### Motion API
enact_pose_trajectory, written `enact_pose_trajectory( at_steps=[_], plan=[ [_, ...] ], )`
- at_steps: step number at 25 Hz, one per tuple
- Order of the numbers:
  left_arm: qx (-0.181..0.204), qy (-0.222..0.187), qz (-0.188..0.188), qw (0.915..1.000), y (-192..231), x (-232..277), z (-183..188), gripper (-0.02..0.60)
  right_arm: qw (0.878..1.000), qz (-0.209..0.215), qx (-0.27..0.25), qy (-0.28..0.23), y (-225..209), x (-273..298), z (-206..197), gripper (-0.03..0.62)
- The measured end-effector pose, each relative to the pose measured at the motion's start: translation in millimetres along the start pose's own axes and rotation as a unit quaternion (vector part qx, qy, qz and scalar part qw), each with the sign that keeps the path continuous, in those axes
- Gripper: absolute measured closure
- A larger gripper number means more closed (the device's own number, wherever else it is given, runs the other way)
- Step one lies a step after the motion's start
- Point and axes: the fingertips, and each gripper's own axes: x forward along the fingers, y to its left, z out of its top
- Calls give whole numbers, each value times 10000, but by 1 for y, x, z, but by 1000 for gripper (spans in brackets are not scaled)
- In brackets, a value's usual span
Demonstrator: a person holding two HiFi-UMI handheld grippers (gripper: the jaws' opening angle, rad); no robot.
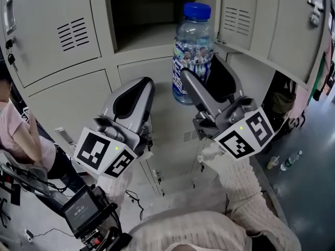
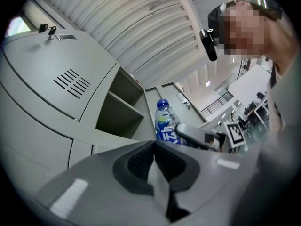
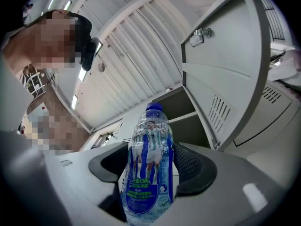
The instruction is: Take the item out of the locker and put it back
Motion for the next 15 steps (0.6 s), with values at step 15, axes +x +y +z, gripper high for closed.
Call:
enact_pose_trajectory(
  at_steps=[15],
  plan=[
    [207,-69,-29,9998,0,5,1,574,9996,229,146,66,1,2,-7,290]
  ],
)
